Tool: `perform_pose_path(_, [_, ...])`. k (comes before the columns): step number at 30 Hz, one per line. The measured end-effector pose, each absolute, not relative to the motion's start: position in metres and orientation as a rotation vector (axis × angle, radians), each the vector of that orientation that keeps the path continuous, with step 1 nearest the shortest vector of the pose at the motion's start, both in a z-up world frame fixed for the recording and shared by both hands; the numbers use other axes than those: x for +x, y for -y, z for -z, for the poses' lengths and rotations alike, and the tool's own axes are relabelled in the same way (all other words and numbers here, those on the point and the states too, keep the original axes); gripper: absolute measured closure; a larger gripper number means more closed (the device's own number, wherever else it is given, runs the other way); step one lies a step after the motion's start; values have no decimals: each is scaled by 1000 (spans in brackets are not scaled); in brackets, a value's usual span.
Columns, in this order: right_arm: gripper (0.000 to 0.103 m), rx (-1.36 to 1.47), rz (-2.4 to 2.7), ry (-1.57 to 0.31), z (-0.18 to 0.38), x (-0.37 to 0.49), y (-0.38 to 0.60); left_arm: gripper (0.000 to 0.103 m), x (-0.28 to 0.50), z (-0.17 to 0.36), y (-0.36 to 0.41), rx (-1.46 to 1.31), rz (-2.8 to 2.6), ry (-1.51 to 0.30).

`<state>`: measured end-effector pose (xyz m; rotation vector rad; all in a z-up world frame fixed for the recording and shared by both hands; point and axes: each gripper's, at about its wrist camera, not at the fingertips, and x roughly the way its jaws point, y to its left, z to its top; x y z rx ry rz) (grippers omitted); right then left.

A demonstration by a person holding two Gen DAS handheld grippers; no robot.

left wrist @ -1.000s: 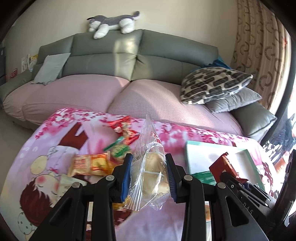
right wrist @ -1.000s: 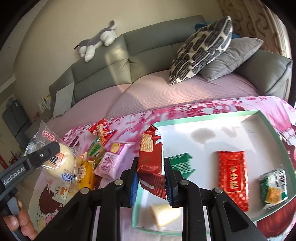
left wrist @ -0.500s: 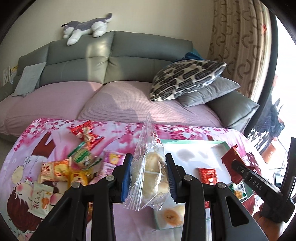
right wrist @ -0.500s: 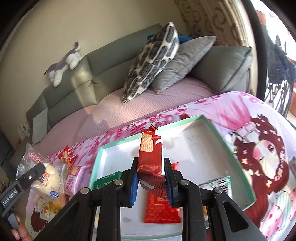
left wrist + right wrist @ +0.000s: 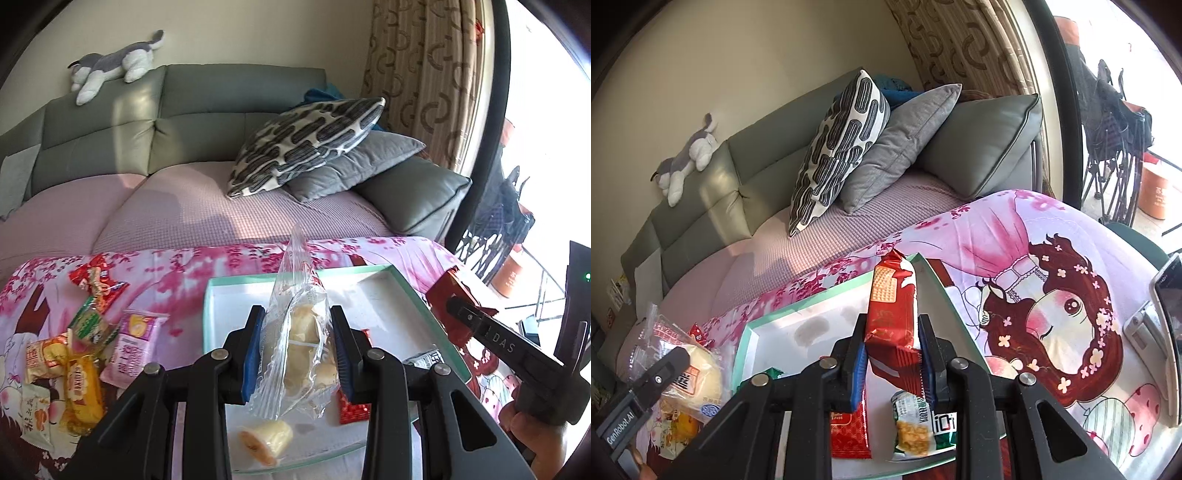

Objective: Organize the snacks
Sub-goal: 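Lower both held snacks into the tray and open both grippers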

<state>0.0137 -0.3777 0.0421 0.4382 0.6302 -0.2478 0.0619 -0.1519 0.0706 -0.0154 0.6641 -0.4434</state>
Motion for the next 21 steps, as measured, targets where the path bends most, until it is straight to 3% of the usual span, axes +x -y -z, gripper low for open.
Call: perform_pose_path(21, [77, 407, 211, -730, 5, 42, 371, 67, 87, -20, 187, -6, 476, -767])
